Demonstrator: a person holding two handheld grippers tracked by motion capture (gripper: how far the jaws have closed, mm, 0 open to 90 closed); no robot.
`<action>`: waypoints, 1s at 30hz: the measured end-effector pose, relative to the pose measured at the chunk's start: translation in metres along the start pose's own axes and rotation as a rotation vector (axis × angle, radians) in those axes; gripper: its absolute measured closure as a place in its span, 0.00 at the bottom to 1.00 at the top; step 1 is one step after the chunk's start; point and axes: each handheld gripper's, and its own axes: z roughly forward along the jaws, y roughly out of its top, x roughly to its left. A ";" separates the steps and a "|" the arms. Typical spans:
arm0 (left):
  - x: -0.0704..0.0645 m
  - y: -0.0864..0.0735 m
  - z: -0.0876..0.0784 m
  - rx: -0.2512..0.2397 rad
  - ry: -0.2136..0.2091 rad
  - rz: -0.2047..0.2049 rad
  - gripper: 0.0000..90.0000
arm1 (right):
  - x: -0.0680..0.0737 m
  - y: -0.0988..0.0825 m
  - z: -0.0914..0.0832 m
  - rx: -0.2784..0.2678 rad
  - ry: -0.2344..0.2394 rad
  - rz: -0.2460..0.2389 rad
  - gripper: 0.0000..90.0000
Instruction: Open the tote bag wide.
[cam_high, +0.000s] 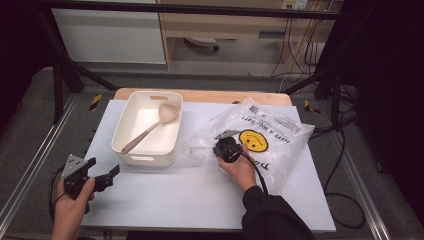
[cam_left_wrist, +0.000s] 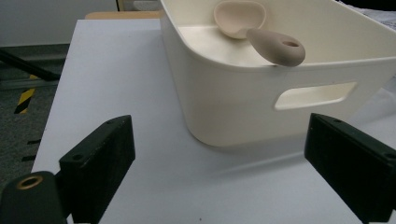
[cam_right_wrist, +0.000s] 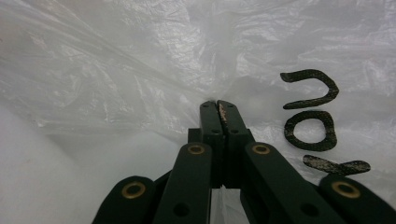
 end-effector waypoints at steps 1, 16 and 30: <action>0.000 0.000 0.000 -0.001 0.001 0.001 0.09 | -0.002 0.003 0.002 0.001 -0.005 0.016 1.00; 0.001 0.002 -0.001 -0.012 0.003 0.014 0.09 | -0.009 0.033 0.020 -0.006 -0.021 0.105 0.74; 0.001 0.003 -0.002 -0.020 0.006 0.024 0.08 | 0.002 0.038 -0.033 -0.018 0.020 0.058 0.23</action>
